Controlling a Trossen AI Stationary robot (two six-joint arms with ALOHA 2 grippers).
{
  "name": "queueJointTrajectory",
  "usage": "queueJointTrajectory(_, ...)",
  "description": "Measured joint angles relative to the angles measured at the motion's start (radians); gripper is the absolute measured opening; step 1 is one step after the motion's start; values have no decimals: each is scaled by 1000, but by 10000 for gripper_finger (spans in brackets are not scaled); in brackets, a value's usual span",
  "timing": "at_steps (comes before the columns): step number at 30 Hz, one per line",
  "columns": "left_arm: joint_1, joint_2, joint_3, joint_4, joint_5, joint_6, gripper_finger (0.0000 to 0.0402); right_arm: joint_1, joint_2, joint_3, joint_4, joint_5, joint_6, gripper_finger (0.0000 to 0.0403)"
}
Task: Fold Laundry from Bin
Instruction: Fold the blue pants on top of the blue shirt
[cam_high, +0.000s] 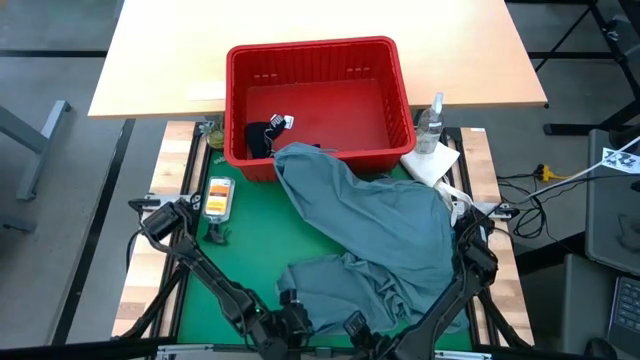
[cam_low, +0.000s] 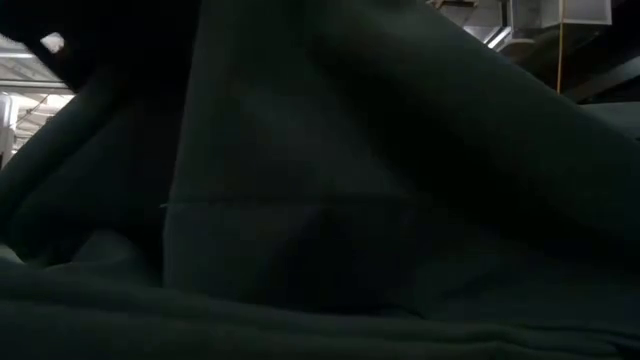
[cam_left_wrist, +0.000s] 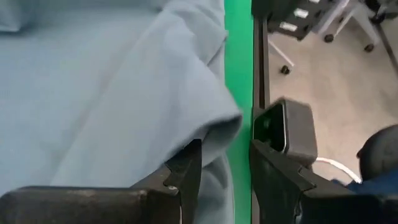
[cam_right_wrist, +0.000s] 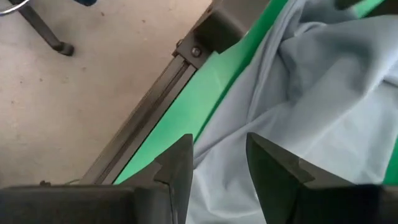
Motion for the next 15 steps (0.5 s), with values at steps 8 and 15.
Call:
queueJointTrajectory(8, 14, 9, 2, 23, 38, -12, 128, 1, 33, -1, -35, -30, 29, 150)
queueJointTrajectory(15, 2, 44, 2, 39, 21, -60, 128, 0, 50, -1, -67, -31, 29, 150)
